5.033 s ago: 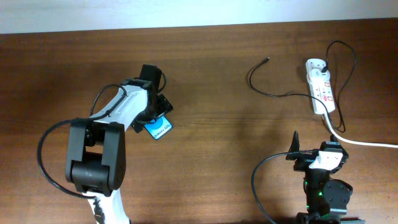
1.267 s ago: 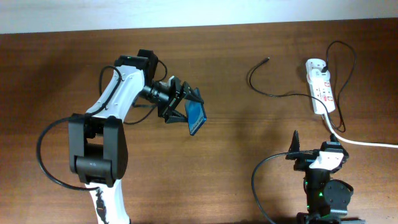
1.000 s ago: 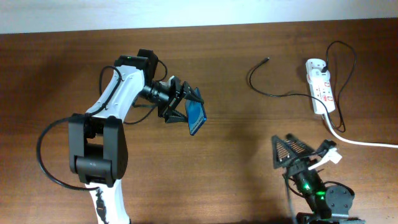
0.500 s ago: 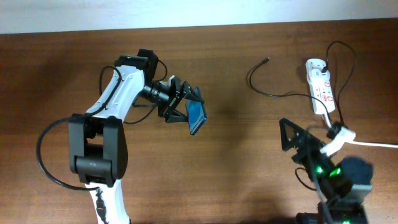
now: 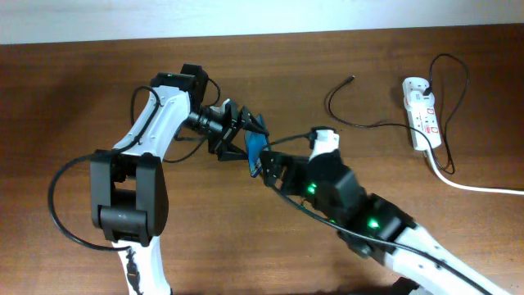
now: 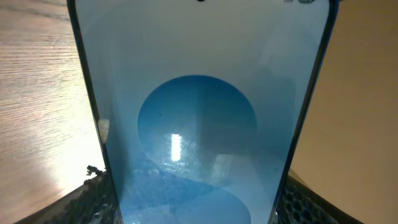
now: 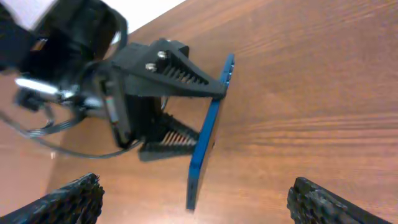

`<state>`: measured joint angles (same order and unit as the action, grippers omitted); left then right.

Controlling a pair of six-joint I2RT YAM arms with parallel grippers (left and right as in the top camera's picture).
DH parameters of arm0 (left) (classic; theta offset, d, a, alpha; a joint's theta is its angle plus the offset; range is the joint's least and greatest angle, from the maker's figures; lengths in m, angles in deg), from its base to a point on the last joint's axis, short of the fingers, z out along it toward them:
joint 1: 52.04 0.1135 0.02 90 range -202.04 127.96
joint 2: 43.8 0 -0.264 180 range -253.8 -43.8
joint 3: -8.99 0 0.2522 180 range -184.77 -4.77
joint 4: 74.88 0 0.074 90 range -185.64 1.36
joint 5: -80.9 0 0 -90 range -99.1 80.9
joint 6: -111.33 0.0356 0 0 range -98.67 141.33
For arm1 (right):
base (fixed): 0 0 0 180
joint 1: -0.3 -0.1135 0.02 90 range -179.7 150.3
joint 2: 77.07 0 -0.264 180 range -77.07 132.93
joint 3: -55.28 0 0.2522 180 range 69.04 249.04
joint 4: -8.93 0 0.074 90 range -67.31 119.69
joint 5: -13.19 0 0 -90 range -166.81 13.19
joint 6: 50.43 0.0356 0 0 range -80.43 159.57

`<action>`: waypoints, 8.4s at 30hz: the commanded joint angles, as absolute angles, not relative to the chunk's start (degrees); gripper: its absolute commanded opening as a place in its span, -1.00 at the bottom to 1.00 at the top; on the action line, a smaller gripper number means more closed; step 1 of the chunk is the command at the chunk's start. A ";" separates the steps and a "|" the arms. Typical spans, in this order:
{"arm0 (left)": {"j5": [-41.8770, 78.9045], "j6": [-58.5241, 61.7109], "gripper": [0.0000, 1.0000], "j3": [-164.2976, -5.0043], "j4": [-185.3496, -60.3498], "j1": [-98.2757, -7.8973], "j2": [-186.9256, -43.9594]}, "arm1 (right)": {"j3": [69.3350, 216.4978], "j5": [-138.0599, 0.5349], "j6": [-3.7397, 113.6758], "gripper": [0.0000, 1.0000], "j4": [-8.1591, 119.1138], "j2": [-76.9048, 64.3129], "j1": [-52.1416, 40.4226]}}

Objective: Plug charger to phone and switch on socket
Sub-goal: 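Reach the right gripper to the phone and grip its edge, then release the left gripper and hold the phone upright with the right gripper, then bring the left gripper to the phone and grasp its top edge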

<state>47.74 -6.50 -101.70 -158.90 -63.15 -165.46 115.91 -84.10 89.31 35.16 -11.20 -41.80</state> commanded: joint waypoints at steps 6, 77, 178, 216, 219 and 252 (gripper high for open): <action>50.08 -5.37 0.07 -102.92 -158.99 -63.15 -165.83 | 116.52 -86.72 89.79 0.74 18.00 6.92 -42.85; 46.62 -5.35 0.99 -102.92 -158.99 -63.11 -165.83 | 116.52 -88.01 92.56 -0.78 17.41 7.94 -45.43; 34.60 -60.10 0.99 -32.11 -101.24 -53.73 -91.10 | 116.52 -66.46 117.63 -0.92 35.45 -11.07 -32.99; 34.64 -83.90 0.29 -32.13 -81.81 -58.82 -97.84 | 116.52 -50.44 140.69 -0.92 26.75 -6.04 -41.48; 34.64 -83.88 -0.07 -32.13 -81.81 -58.82 -97.84 | 116.52 -50.44 141.04 -0.92 24.39 -5.59 -41.48; 30.10 -75.81 -1.00 -32.11 -82.77 -58.80 -97.84 | 116.52 -55.70 134.96 -0.07 23.71 -5.54 -44.25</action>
